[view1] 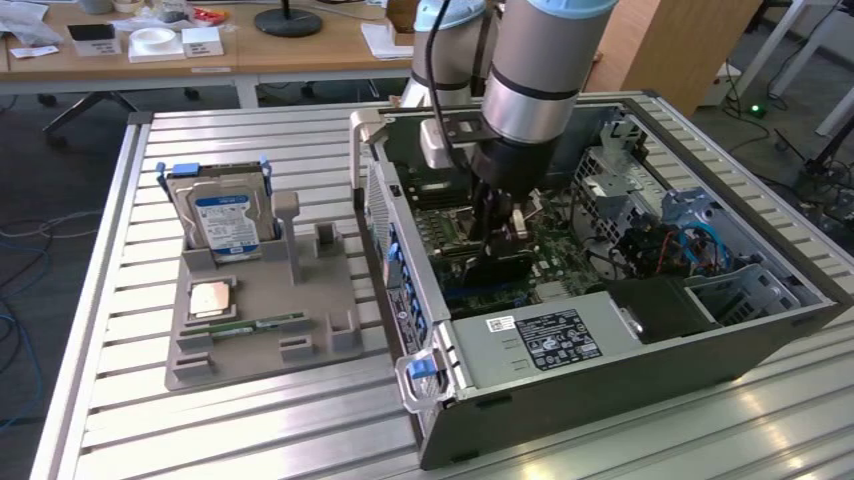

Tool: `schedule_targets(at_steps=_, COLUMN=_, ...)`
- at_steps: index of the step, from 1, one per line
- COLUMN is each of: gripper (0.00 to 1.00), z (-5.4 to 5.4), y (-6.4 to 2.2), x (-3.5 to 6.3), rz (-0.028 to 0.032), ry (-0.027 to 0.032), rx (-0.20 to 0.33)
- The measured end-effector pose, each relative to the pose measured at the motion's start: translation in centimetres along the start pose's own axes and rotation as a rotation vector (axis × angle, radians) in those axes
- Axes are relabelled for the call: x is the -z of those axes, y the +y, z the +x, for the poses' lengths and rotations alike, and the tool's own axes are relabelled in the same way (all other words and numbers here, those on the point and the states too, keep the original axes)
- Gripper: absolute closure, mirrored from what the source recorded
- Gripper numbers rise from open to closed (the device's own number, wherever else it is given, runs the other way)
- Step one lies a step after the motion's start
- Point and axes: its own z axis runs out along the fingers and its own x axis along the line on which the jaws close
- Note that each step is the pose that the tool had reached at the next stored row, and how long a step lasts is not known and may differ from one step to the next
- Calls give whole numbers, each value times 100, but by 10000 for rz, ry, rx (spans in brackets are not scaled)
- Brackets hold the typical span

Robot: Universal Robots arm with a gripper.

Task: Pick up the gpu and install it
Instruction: 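Insert the gpu into the slot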

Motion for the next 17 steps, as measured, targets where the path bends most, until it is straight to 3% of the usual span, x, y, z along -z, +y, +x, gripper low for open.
schedule_targets(at_steps=10, gripper=60, z=-14, y=-3, x=324, rz=2, ry=37, rx=1)
schedule_targets(at_steps=17, gripper=60, z=-18, y=-7, x=344, rz=3, ry=40, rx=-1)
